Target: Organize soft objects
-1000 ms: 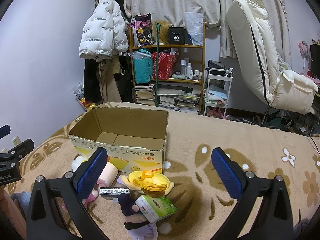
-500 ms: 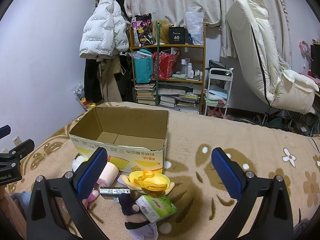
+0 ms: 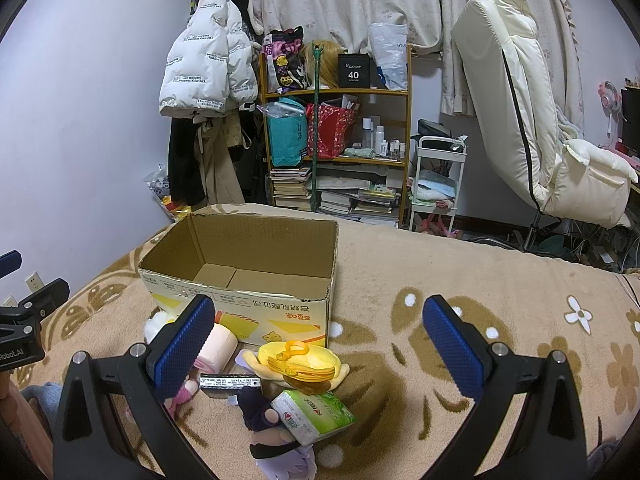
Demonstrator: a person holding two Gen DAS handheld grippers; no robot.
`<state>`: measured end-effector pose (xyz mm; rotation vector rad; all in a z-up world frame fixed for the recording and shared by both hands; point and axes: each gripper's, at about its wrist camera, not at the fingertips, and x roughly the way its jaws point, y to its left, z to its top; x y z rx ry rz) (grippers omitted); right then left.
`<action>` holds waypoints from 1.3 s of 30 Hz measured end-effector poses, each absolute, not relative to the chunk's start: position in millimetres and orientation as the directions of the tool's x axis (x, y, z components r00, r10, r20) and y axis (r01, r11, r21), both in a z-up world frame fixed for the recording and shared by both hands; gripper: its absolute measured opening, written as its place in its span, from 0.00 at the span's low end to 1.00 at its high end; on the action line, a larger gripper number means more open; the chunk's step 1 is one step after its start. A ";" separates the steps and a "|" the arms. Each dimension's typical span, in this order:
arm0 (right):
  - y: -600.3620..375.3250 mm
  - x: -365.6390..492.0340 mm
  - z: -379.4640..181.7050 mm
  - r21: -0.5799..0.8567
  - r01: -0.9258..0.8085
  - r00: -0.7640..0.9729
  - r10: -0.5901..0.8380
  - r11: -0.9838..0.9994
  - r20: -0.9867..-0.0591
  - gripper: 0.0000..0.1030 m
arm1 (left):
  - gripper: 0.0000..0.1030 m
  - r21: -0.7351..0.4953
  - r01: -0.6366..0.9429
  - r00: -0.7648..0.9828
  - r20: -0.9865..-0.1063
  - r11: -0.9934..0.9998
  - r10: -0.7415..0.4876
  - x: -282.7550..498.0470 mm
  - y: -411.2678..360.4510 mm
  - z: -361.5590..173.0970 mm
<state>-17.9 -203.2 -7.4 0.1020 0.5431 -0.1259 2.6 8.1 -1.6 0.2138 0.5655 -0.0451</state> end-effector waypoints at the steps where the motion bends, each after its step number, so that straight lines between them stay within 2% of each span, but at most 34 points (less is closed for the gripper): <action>1: -203.2 -17.9 -7.4 0.065 0.146 0.849 -0.091 0.987 -0.520 1.00 | 0.99 0.190 0.099 0.844 -0.537 0.977 0.018 3.2 9.4 -2.3; 28: -199.0 -14.7 -9.7 0.079 0.130 0.841 -0.068 0.988 -0.537 1.00 | 0.99 0.200 0.091 0.824 -0.565 0.976 0.039 10.7 10.7 -15.4; 35: -206.6 -6.5 -13.5 0.143 0.121 0.835 -0.024 0.982 -0.550 1.00 | 0.99 0.167 0.081 0.794 -0.606 0.983 0.038 28.5 10.3 -15.5; 39: -214.4 2.3 -16.9 0.190 0.127 0.830 0.000 0.974 -0.558 1.00 | 0.99 0.125 0.124 0.754 -0.657 0.984 -0.011 38.7 6.8 -19.5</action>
